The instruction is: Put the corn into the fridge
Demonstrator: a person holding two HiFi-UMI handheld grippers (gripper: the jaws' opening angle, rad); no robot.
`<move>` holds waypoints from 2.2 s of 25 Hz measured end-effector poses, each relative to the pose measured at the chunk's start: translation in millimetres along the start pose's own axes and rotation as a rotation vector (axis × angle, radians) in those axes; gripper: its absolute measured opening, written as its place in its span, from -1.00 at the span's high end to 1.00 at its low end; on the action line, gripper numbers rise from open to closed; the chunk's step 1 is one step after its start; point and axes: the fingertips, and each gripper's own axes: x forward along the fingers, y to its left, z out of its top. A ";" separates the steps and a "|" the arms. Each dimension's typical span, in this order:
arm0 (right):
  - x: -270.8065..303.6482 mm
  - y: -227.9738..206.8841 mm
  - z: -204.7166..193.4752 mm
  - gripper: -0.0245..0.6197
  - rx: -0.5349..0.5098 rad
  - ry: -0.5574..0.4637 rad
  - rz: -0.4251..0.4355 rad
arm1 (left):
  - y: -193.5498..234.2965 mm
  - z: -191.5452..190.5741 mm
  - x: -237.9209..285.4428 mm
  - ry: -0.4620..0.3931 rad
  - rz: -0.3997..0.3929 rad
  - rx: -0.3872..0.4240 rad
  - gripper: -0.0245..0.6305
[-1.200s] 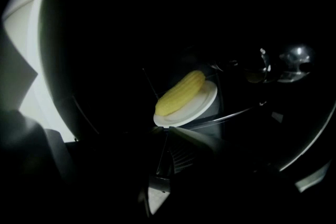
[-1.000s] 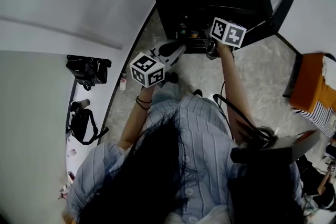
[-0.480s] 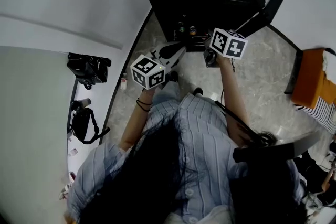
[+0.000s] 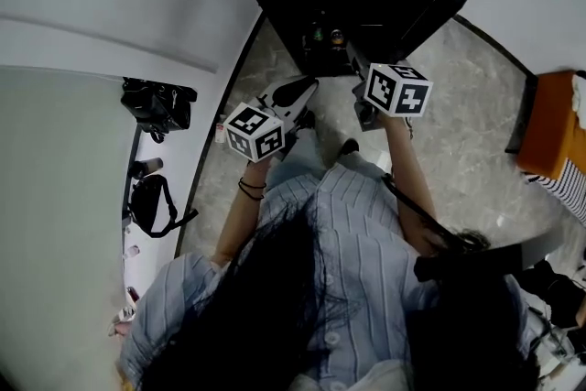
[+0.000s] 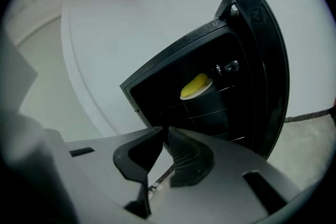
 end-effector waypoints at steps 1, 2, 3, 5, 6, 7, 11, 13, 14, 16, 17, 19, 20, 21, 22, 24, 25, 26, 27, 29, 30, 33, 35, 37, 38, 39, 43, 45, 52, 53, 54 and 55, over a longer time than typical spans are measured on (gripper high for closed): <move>-5.9 -0.6 -3.6 0.79 -0.005 0.004 0.007 | -3.7 -4.1 -0.6 0.001 0.012 -0.004 0.80; -12.2 -1.2 -7.2 0.79 -0.010 0.008 0.013 | -8.4 -8.0 -1.5 0.001 0.024 -0.007 0.80; -18.9 -1.7 -10.9 0.79 -0.015 0.011 0.020 | -13.8 -11.7 -2.6 -0.001 0.035 -0.011 0.80; -32.7 -3.3 -18.7 0.79 -0.029 0.023 0.031 | -26.3 -19.8 -3.9 -0.008 0.054 -0.023 0.80; -39.0 -4.6 -22.7 0.79 -0.038 0.030 0.035 | -32.4 -24.1 -3.9 -0.013 0.062 -0.031 0.80; -44.6 -5.7 -26.6 0.79 -0.048 0.039 0.038 | -37.8 -28.3 -3.8 -0.018 0.070 -0.040 0.80; -59.5 -6.1 -39.4 0.79 -0.055 0.067 0.069 | -54.0 -38.5 -4.4 -0.031 0.115 -0.057 0.80; -64.0 -3.9 -46.7 0.79 -0.049 0.077 0.089 | -60.2 -40.4 -6.7 -0.026 0.132 -0.051 0.80; -66.7 -2.4 -50.6 0.79 -0.051 0.078 0.092 | -63.0 -40.8 -9.1 -0.023 0.140 -0.045 0.80; -72.1 0.8 -58.3 0.79 -0.067 0.076 0.085 | -66.9 -40.8 -15.6 -0.019 0.155 -0.031 0.80; -73.8 2.8 -61.5 0.79 -0.080 0.077 0.080 | -67.6 -40.6 -19.1 -0.019 0.163 -0.027 0.80; -74.8 7.2 -65.5 0.79 -0.104 0.083 0.083 | -67.5 -41.0 -24.2 -0.022 0.179 -0.026 0.80; -75.0 9.1 -66.0 0.79 -0.108 0.084 0.088 | -67.3 -41.5 -25.4 -0.020 0.186 -0.026 0.80; -75.5 10.8 -65.8 0.79 -0.106 0.081 0.093 | -66.9 -41.9 -26.2 -0.015 0.189 -0.021 0.80; -76.4 12.4 -64.8 0.79 -0.100 0.073 0.095 | -66.3 -41.8 -26.9 -0.008 0.190 -0.012 0.80; -79.1 15.3 -61.6 0.79 -0.091 0.053 0.094 | -64.2 -38.4 -28.4 0.004 0.187 0.013 0.80; -80.7 16.6 -60.1 0.79 -0.092 0.045 0.093 | -63.4 -34.8 -29.3 0.004 0.188 0.020 0.80; -82.3 18.0 -59.3 0.79 -0.095 0.039 0.091 | -63.0 -30.5 -30.4 0.002 0.190 0.024 0.80; -84.1 19.6 -59.5 0.79 -0.097 0.035 0.089 | -63.3 -26.6 -32.0 -0.003 0.190 0.026 0.80; -88.1 23.5 -63.2 0.79 -0.095 0.035 0.084 | -66.0 -22.4 -36.0 -0.015 0.180 0.029 0.80; -90.1 26.0 -65.8 0.79 -0.093 0.036 0.082 | -68.6 -22.2 -38.1 -0.018 0.170 0.031 0.80; -92.9 37.0 -71.6 0.79 -0.098 0.032 0.082 | -76.4 -27.0 -46.2 -0.015 0.143 0.042 0.80; -94.4 47.7 -78.2 0.79 -0.103 0.033 0.085 | -82.0 -35.1 -56.0 -0.009 0.129 0.047 0.80; -97.3 61.9 -88.3 0.79 -0.107 0.038 0.089 | -86.2 -46.4 -70.3 -0.012 0.110 0.041 0.80; -98.6 70.2 -93.2 0.79 -0.109 0.040 0.092 | -87.3 -51.0 -78.1 -0.013 0.104 0.036 0.80; -99.6 78.8 -97.9 0.79 -0.113 0.042 0.095 | -87.9 -54.2 -85.7 -0.014 0.101 0.032 0.80; -106.4 113.2 -123.8 0.79 -0.103 0.055 0.112 | -87.5 -65.8 -120.4 -0.023 0.109 0.040 0.80; -113.7 127.8 -142.4 0.79 -0.085 0.066 0.113 | -90.7 -73.0 -140.0 -0.028 0.111 0.039 0.80; -143.8 176.9 -211.5 0.79 -0.060 0.101 0.097 | -107.4 -117.2 -207.8 -0.033 0.098 -0.009 0.80; -149.0 182.8 -221.3 0.79 -0.058 0.106 0.096 | -110.4 -124.1 -215.0 -0.033 0.095 -0.015 0.80; -154.6 187.7 -231.3 0.79 -0.058 0.112 0.094 | -114.5 -130.9 -221.3 -0.032 0.090 -0.020 0.80; -160.2 191.8 -240.7 0.79 -0.057 0.118 0.091 | -119.2 -137.0 -226.8 -0.031 0.084 -0.023 0.80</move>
